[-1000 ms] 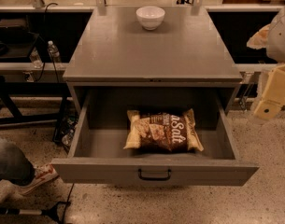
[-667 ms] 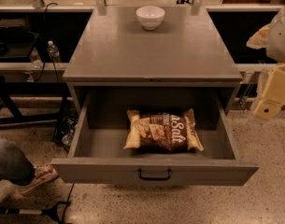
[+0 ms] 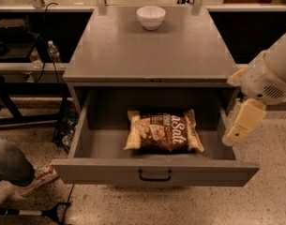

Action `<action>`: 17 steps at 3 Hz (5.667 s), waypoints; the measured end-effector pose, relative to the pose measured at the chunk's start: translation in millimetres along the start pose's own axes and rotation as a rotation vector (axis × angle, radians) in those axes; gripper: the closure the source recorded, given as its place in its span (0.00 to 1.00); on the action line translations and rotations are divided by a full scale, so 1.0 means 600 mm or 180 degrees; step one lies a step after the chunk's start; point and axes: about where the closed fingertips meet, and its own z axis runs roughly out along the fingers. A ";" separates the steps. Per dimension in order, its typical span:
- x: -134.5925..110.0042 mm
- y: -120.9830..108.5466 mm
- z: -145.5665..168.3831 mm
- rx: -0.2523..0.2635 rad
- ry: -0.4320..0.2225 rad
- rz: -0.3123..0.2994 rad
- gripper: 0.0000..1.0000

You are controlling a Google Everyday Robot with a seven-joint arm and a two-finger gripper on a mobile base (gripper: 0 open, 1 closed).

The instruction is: Pick brown chip bag from top drawer and place on counter

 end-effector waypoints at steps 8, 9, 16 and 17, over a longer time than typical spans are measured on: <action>-0.068 -0.092 0.376 0.0189 -0.0877 0.0257 0.00; -0.076 -0.096 0.405 0.0142 -0.0960 0.0269 0.00; -0.064 -0.066 0.350 -0.0192 -0.1629 0.0412 1.00; -0.077 -0.063 0.315 -0.0074 -0.1671 0.0300 1.00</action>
Offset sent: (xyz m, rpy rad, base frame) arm 0.0679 0.0517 -0.1631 0.2520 -0.1321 -0.2393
